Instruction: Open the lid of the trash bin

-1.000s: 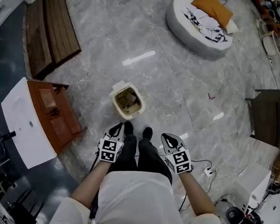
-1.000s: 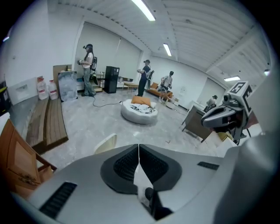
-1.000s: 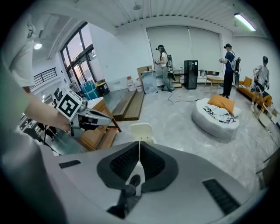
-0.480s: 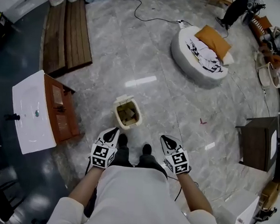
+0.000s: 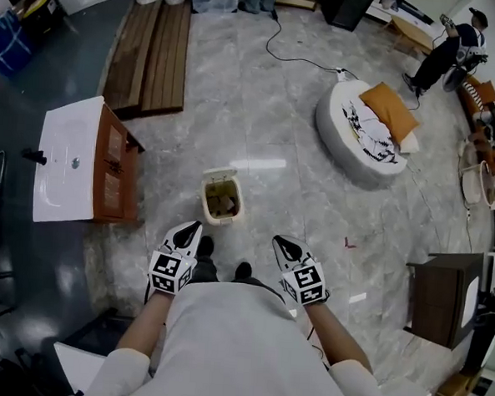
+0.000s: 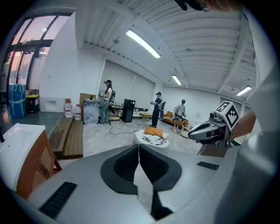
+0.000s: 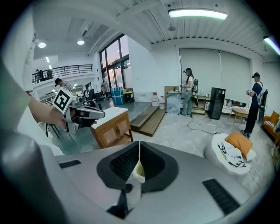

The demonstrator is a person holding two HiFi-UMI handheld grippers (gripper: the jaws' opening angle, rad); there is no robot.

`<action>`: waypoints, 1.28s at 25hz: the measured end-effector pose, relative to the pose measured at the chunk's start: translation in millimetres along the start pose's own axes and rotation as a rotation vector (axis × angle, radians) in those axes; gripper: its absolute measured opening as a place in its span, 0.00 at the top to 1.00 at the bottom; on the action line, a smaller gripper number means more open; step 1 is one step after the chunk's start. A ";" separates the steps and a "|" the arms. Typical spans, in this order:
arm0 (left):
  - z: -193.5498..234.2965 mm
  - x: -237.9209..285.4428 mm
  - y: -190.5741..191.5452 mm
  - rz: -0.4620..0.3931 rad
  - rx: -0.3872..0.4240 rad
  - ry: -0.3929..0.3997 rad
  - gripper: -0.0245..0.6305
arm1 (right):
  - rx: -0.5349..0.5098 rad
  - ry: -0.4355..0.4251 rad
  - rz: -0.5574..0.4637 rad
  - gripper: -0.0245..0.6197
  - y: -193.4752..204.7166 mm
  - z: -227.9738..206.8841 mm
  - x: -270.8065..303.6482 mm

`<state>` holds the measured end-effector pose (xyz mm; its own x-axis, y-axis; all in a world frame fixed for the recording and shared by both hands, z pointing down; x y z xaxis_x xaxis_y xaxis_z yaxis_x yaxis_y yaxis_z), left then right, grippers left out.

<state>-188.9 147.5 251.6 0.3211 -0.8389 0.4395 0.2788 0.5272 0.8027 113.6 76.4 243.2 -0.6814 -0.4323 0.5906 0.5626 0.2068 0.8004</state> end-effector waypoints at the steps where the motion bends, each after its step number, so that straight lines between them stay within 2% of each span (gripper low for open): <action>1: -7.0 -4.0 3.0 -0.016 -0.002 -0.008 0.93 | -0.009 -0.005 -0.013 0.91 1.7 -2.1 -5.3; 7: -42.4 -28.3 18.1 -0.076 -0.031 -0.062 0.93 | -0.039 -0.032 -0.081 0.91 8.5 -12.2 -32.2; 16: -68.9 -73.5 31.1 -0.140 -0.045 -0.140 0.93 | -0.072 -0.074 -0.103 0.91 16.5 -14.4 -43.0; 25: -51.1 -99.1 43.8 -0.117 -0.030 -0.127 0.93 | -0.081 -0.035 -0.115 0.91 4.6 9.6 -38.4; 32: -39.5 -116.0 28.4 -0.135 0.016 -0.103 0.93 | -0.057 0.000 -0.156 0.91 -12.3 20.7 -41.6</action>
<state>-182.5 265.1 207.5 0.1873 -0.9116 0.3659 0.2987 0.4077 0.8629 125.3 110.1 210.9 -0.7625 -0.4550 0.4600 0.4761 0.0869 0.8751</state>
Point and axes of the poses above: the fingertips, and each gripper's own axes: x forward along the fingers, z to its left, y out of its underside, the point moved 10 cm from there along -x, backward along the fingers, and after that the axes turned 14 degrees about -x, right-handed, at the moved point
